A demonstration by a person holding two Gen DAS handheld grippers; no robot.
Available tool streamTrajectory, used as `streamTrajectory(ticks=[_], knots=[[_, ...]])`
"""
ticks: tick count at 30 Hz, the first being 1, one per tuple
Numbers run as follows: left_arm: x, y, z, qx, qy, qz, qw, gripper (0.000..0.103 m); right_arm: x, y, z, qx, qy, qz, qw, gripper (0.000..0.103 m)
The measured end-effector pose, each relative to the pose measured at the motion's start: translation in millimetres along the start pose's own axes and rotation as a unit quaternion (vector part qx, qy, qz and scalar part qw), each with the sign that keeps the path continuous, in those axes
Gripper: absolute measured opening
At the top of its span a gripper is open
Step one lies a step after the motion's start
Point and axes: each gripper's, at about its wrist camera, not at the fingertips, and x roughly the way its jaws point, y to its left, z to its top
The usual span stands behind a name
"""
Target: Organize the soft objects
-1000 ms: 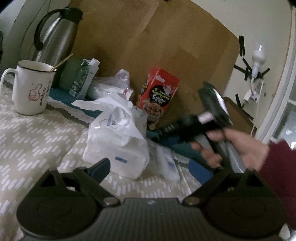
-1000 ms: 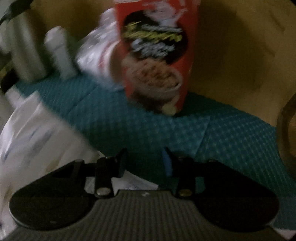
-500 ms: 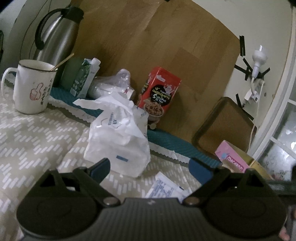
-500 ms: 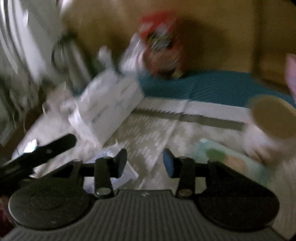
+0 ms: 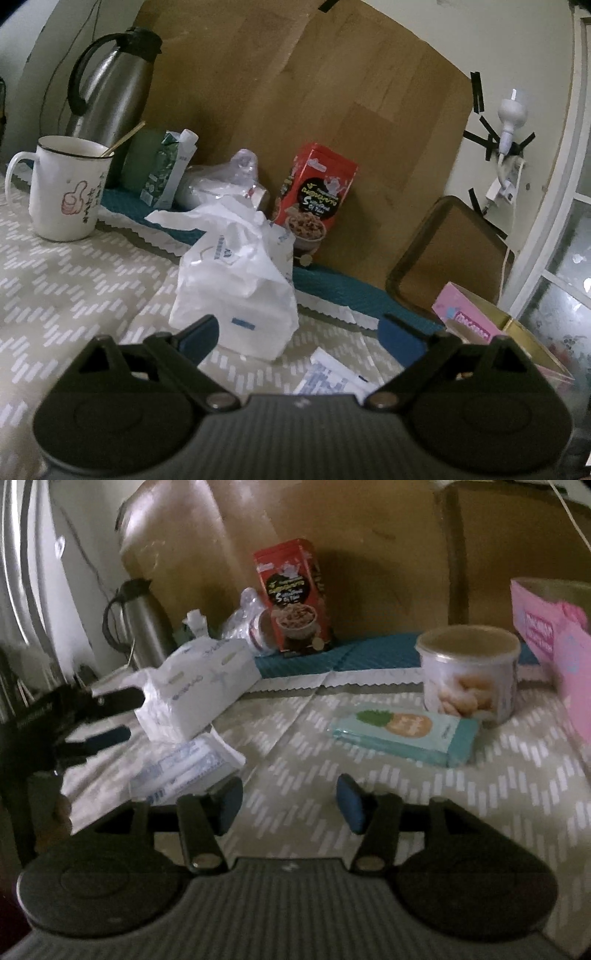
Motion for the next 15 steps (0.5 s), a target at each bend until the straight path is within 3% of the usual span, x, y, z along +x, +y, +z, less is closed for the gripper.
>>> streamTrajectory(ticks=[8, 15], knots=[[-1, 2, 0, -0.008, 0.007, -0.015, 0.9998, 0.097, -7, -4, -5, -0.001, 0.001, 0.012, 1.0, 0.065], [8, 5, 1, -0.015, 0.041, -0.051, 0.9978, 0.097, -7, 16, -9, -0.063, 0.013, 0.011, 0.998, 0.071]])
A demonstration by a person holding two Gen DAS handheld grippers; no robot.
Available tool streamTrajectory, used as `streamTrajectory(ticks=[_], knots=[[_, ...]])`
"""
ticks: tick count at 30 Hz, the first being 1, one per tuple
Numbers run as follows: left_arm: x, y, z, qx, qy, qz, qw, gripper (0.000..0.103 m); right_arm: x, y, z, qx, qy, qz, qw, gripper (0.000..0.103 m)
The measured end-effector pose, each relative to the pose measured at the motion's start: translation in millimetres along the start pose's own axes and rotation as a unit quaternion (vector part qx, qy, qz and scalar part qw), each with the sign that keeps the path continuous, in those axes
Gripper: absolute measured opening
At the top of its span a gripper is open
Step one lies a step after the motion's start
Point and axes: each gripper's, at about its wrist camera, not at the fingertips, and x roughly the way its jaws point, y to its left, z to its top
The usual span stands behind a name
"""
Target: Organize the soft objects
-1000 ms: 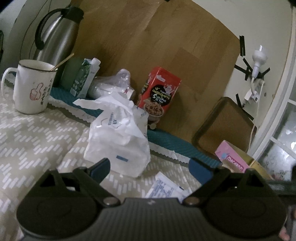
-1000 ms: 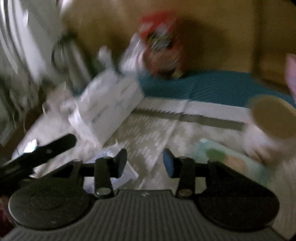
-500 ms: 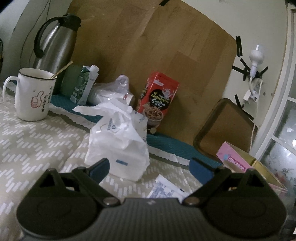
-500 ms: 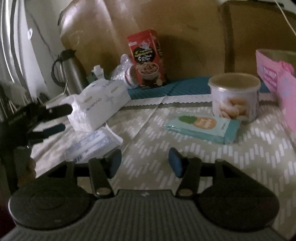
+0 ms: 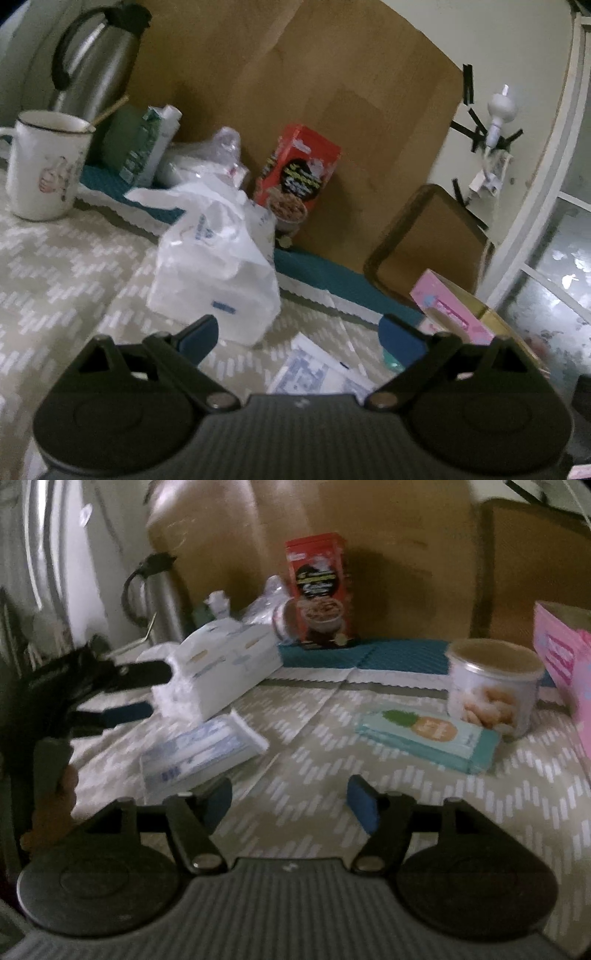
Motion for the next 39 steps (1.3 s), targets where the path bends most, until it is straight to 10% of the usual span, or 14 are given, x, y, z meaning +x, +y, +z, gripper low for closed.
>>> streamTrajectory(ticks=[6, 14, 25, 39], knots=[[13, 0, 1, 0.007, 0.058, -0.063, 0.9963, 0.097, 11, 27, 2, -0.083, 0.026, 0.027, 0.996, 0.077], [18, 7, 1, -0.018, 0.067, -0.06, 0.9958, 0.098, 10, 56, 3, -0.142, 0.038, 0.106, 0.983, 0.076], [24, 0, -1, 0.0, 0.091, -0.048, 0.9947, 0.1, -2, 29, 8, -0.073, 0.03, 0.084, 0.993, 0.077], [21, -19, -11, 0.05, 0.129, -0.153, 0.9785, 0.099, 3, 19, 3, -0.108, 0.043, 0.016, 0.993, 0.077]])
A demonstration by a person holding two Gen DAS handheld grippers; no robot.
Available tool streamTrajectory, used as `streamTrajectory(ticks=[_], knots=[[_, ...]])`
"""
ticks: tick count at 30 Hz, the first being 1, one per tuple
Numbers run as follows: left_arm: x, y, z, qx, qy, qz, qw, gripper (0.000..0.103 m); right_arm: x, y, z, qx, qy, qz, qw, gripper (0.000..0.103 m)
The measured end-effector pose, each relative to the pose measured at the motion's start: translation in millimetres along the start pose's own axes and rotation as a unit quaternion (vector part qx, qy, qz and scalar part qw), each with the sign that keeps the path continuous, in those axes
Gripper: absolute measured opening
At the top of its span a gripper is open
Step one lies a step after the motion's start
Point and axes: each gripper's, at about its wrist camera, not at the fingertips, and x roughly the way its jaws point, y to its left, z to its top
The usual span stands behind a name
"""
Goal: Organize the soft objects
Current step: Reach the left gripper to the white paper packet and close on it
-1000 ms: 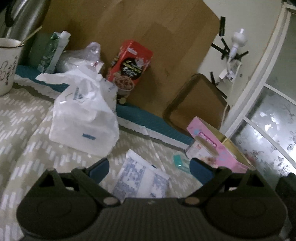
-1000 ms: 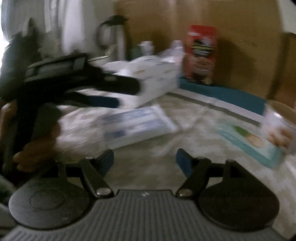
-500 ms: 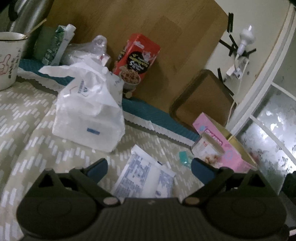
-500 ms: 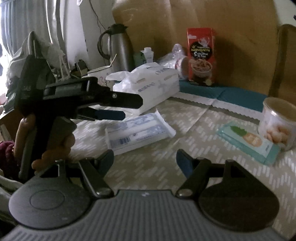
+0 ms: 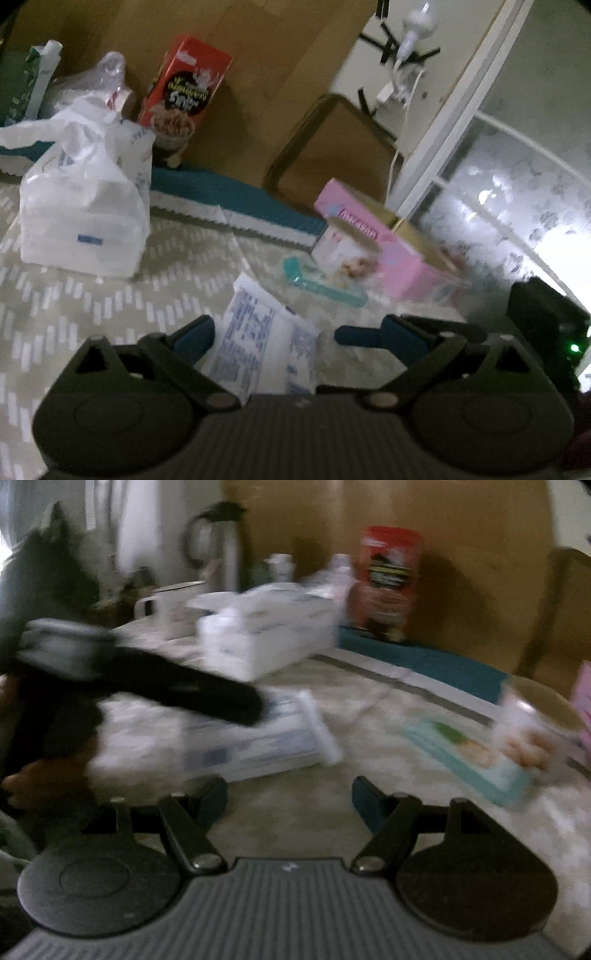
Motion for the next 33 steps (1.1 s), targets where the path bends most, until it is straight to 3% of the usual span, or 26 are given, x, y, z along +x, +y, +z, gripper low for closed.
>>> streamTrajectory(ticks=[4, 7, 12, 16, 20, 27, 30, 33], knots=[[-9, 14, 2, -0.057, -0.043, 0.038, 0.9967, 0.1, -8, -11, -2, 0.022, -0.004, -0.008, 1.0, 0.077], [-6, 31, 4, -0.113, -0.032, 0.046, 0.992, 0.099, -8, -7, -3, 0.017, -0.004, 0.017, 1.0, 0.077], [3, 19, 5, -0.068, -0.005, 0.043, 0.9968, 0.099, -2, 18, -1, -0.021, 0.0, 0.072, 0.997, 0.085], [14, 0, 4, -0.019, 0.025, 0.05, 0.9983, 0.092, 6, 32, 0, -0.049, 0.006, 0.057, 0.997, 0.088], [17, -11, 0, 0.018, 0.048, 0.026, 0.9983, 0.082, 5, 28, 0, -0.043, 0.004, 0.039, 0.998, 0.087], [9, -17, -6, 0.032, 0.05, -0.063, 0.9962, 0.082, -11, 0, -7, -0.033, 0.004, -0.001, 0.999, 0.087], [4, -13, -5, 0.019, 0.025, -0.054, 0.998, 0.089, -18, -12, -11, -0.031, 0.002, -0.032, 0.999, 0.087], [1, 3, 0, -0.036, 0.009, -0.037, 0.9986, 0.094, -24, -24, -10, -0.013, -0.007, -0.034, 0.999, 0.088]])
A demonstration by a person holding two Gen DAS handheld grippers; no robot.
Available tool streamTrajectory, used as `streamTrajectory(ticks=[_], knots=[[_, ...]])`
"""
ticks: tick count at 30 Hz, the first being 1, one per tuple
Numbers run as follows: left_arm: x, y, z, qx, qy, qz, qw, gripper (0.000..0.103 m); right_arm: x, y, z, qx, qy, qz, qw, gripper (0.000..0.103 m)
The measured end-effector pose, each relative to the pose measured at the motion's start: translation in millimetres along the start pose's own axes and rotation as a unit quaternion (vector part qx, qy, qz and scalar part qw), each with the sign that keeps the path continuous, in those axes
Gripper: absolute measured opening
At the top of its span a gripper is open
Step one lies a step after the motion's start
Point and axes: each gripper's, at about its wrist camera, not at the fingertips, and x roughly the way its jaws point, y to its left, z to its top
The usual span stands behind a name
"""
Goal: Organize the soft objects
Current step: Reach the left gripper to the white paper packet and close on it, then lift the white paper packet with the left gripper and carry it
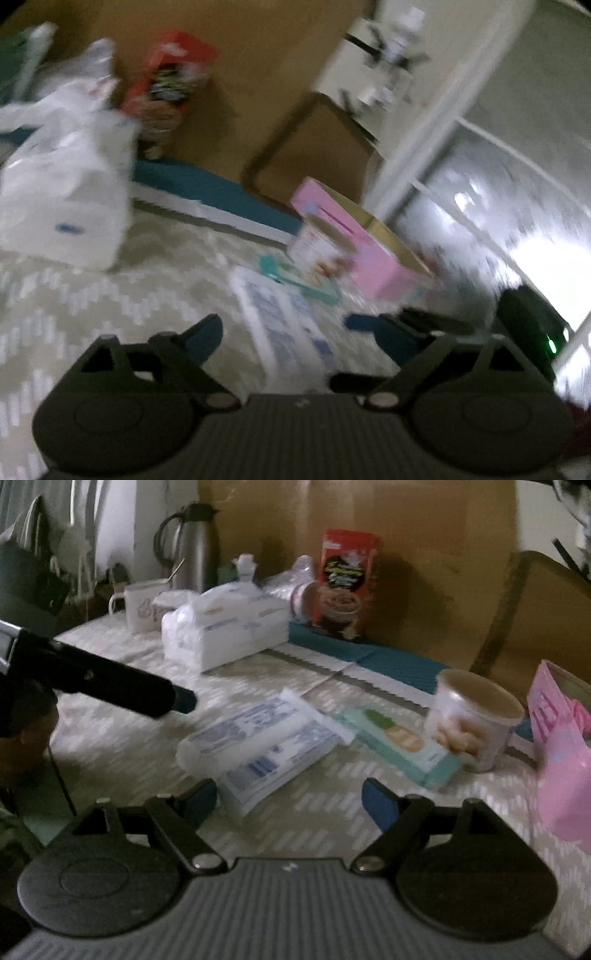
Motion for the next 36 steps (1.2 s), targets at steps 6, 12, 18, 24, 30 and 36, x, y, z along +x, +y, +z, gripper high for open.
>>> streamTrajectory(ticks=[6, 12, 18, 24, 30, 36], knots=[[4, 16, 5, -0.056, -0.002, 0.015, 0.9983, 0.098, 2, 8, 3, -0.009, -0.01, 0.034, 0.999, 0.088], [17, 0, 5, -0.005, 0.021, 0.049, 0.9986, 0.095, 18, 23, 6, -0.024, 0.008, 0.049, 0.998, 0.088], [23, -8, 1, 0.03, 0.039, 0.053, 0.9974, 0.076, 20, 42, 8, -0.063, -0.003, 0.076, 0.995, 0.086], [23, -7, 1, 0.029, 0.041, 0.051, 0.9974, 0.071, 20, 46, 6, -0.057, -0.006, 0.072, 0.996, 0.086], [26, -18, -2, 0.058, 0.042, 0.083, 0.994, 0.066, 18, 42, 5, -0.034, -0.003, 0.071, 0.997, 0.069], [31, -35, -13, 0.068, 0.05, 0.065, 0.9943, 0.066, 5, 38, -1, -0.017, -0.001, 0.086, 0.996, 0.036]])
